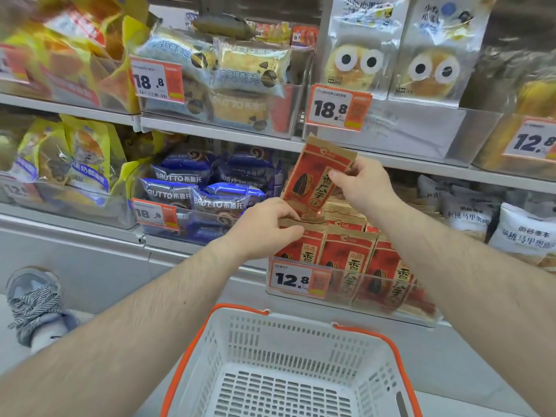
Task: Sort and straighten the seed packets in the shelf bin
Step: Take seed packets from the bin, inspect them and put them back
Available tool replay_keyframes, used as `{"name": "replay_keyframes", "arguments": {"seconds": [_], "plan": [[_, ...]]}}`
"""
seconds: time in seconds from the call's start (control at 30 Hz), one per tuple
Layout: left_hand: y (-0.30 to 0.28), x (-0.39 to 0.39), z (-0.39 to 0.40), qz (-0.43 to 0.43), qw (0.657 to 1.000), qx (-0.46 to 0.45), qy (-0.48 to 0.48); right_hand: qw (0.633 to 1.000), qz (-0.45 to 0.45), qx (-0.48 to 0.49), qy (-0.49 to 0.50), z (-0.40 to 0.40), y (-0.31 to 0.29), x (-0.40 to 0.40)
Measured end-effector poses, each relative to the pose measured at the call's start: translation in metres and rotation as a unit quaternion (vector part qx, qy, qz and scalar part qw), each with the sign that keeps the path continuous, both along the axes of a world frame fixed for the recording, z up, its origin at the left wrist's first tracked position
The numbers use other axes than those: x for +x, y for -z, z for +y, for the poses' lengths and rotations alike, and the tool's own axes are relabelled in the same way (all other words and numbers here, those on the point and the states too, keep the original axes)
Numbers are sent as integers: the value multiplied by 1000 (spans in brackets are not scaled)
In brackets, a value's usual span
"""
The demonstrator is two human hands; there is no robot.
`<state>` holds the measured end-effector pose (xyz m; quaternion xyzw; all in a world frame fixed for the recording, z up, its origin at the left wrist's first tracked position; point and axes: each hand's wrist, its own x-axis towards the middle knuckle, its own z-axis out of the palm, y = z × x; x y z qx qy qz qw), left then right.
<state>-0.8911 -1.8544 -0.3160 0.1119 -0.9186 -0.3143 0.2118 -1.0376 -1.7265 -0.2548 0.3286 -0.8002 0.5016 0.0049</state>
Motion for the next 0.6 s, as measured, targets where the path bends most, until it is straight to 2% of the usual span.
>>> {"name": "replay_keyframes", "arguments": {"seconds": [0.23,0.37,0.47,0.6], "plan": [[-5,-3,-4,-23,998,-60,24,981,28,189,-31,-13,10,1],[-8,-5,-4,-40,993,-105,22,984,114,140,-9,-19,9,1],[-10,-5,-4,-35,992,-120,25,973,162,167,-11,-23,8,1],[-15,-3,-5,36,989,-135,43,968,129,216,-5,-27,5,-1]]}}
